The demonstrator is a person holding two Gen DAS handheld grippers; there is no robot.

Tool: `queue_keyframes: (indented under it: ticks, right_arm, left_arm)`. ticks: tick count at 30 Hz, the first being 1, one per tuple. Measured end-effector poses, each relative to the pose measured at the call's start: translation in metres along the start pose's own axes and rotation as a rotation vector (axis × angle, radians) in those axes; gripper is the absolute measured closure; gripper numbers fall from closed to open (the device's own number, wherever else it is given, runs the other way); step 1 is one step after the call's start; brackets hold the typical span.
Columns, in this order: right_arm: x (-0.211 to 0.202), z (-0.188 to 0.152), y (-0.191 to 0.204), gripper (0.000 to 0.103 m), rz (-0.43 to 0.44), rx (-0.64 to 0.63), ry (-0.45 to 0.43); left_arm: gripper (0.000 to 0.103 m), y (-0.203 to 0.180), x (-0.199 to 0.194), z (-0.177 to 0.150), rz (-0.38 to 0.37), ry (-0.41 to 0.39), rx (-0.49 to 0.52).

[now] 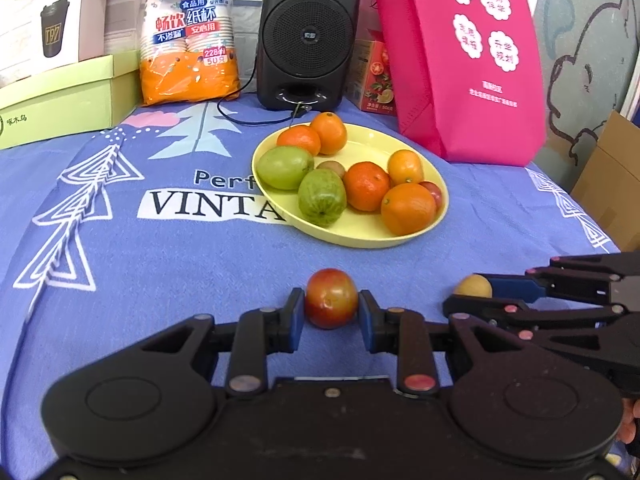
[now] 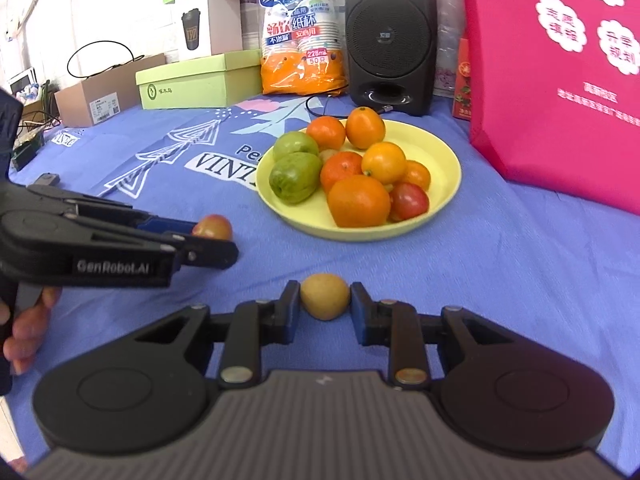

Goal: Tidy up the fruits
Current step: 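Grasp a red tomato with the left gripper while the right grasps a brown kiwi, then carry tomato and kiwi onto the yellow plate and open both grippers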

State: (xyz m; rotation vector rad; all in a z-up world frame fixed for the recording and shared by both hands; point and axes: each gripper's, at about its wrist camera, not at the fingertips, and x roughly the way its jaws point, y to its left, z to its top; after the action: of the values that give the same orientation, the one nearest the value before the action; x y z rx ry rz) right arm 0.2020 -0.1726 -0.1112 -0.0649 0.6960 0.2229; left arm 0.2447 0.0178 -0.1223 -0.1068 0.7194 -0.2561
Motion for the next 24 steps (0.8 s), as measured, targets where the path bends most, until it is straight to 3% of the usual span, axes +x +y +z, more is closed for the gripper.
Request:
queue_keyframes:
  ticks: [13, 19, 24]
  right_arm:
    - [-0.041, -0.016, -0.003, 0.077, -0.022, -0.01, -0.023]
    - [-0.046, 0.005, -0.009, 0.077, -0.009, -0.027, -0.067]
    - [-0.039, 0.034, -0.017, 0.077, -0.022, -0.07, -0.099]
  left_arm:
    - [0.075, -0.016, -0.043, 0.004, -0.021, -0.049, 0.055]
    - [0.075, -0.02, -0.041, 0.032, -0.031, -0.067, 0.084]
    - [0.075, -0.021, -0.015, 0.065, -0.022, -0.071, 0.119]
